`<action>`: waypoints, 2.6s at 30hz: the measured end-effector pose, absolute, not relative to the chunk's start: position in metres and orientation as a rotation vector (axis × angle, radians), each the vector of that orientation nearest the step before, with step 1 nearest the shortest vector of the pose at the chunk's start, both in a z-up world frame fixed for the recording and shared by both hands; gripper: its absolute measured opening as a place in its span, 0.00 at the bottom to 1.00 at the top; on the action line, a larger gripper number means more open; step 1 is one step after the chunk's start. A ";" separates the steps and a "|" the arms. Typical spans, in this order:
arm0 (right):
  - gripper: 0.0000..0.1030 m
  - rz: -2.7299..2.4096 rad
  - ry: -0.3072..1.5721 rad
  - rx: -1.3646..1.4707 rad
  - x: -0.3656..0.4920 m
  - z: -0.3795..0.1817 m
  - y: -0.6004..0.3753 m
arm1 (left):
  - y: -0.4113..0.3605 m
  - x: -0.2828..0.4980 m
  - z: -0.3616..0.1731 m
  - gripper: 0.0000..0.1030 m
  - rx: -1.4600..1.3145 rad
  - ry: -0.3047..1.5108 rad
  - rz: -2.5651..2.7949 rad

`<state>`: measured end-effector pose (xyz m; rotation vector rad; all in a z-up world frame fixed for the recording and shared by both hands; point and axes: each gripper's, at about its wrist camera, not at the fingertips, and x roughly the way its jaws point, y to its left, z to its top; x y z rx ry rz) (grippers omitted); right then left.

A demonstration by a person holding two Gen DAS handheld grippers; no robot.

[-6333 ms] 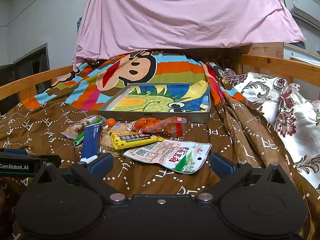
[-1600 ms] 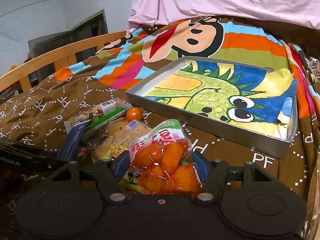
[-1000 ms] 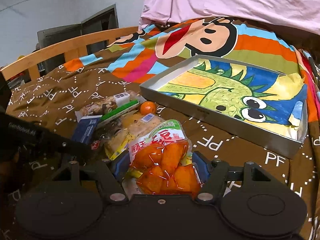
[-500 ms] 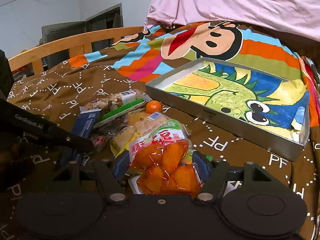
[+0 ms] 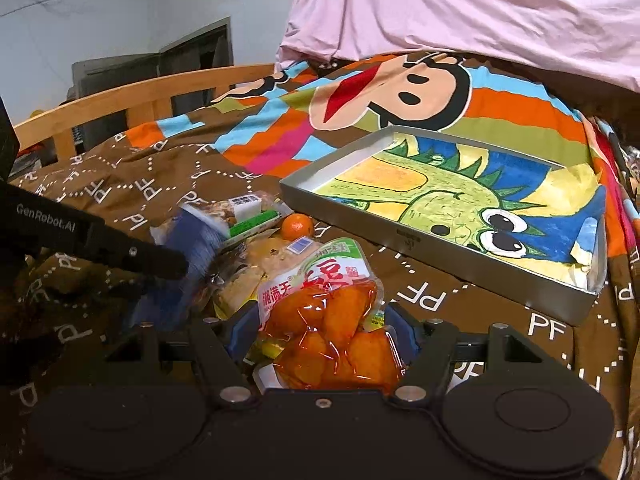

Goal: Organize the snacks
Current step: 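Close the left tool on the blue box while the right tool grips the orange bag, then carry the blue box and orange bag into the metal tray and release both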

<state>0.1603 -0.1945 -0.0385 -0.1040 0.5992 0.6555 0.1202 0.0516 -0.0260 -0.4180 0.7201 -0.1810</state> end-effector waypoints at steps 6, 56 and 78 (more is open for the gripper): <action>0.67 0.663 0.617 -0.092 0.163 -0.043 -0.190 | 0.054 0.130 -0.042 0.34 -0.468 0.828 -0.214; 0.67 0.579 0.545 -0.123 0.160 -0.033 -0.211 | 0.018 0.119 -0.024 0.32 -0.286 0.809 -0.389; 0.67 0.567 0.520 -0.138 0.182 -0.027 -0.201 | 0.036 0.161 -0.010 0.28 -0.251 0.660 -0.336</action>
